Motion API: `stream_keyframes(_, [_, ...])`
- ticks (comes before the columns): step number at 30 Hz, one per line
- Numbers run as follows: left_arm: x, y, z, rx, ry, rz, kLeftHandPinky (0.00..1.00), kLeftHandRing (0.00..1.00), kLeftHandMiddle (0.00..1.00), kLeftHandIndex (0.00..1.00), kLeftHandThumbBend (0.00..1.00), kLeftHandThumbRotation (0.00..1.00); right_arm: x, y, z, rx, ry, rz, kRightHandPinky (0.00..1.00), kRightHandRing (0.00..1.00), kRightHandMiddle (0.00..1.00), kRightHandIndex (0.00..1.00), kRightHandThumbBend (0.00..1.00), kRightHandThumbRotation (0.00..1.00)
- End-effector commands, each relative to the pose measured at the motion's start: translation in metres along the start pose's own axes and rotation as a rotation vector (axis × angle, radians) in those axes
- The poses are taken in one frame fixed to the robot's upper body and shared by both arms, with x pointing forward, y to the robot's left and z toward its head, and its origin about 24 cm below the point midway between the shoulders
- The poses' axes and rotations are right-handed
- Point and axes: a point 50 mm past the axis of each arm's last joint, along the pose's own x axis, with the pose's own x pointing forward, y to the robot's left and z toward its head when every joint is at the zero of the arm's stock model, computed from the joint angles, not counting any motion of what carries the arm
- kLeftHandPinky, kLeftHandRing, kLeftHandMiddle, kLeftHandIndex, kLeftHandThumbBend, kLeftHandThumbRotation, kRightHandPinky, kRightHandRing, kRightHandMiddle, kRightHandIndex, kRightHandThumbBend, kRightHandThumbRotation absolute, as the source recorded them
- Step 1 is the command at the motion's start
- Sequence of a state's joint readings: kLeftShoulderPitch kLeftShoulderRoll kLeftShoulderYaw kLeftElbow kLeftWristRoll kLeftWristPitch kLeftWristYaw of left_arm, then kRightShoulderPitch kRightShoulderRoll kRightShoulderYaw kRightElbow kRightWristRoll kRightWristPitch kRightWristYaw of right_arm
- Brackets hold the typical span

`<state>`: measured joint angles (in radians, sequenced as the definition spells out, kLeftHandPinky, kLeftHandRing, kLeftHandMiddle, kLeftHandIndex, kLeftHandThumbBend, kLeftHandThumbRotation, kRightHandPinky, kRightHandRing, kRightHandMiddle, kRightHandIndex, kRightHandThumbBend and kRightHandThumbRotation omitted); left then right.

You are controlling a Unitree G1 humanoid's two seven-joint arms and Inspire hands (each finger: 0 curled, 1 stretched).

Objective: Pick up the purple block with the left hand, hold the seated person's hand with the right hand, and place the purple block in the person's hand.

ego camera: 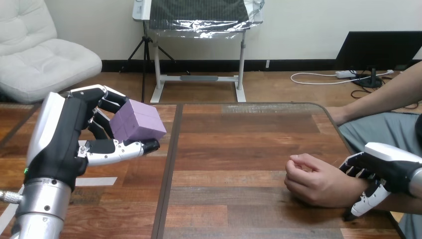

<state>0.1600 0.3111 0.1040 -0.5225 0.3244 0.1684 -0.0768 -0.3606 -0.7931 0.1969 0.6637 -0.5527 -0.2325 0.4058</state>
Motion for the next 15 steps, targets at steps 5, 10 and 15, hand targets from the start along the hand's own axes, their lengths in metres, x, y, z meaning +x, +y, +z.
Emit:
stream_keyframes(5, [0.0051,0.0102,0.0102,0.021,-0.063,0.035,0.27,0.34,0.39,0.42,0.61,0.00,0.0043,0.0120,-0.0100,-0.005,0.077,0.064,0.38,0.46,0.55,0.65,0.88,0.17])
stream_keyframes(10, [0.0052,0.0104,0.0103,0.025,-0.068,0.034,0.27,0.34,0.39,0.42,0.61,0.00,0.0049,0.0126,-0.0113,-0.013,0.084,0.066,0.30,0.38,0.48,0.61,0.87,0.19])
stream_keyframes(15, [0.0052,0.0110,0.0101,0.029,-0.077,0.032,0.27,0.33,0.39,0.42,0.61,0.00,0.0051,0.0122,-0.0124,-0.011,0.090,0.064,0.28,0.36,0.46,0.58,0.87,0.20])
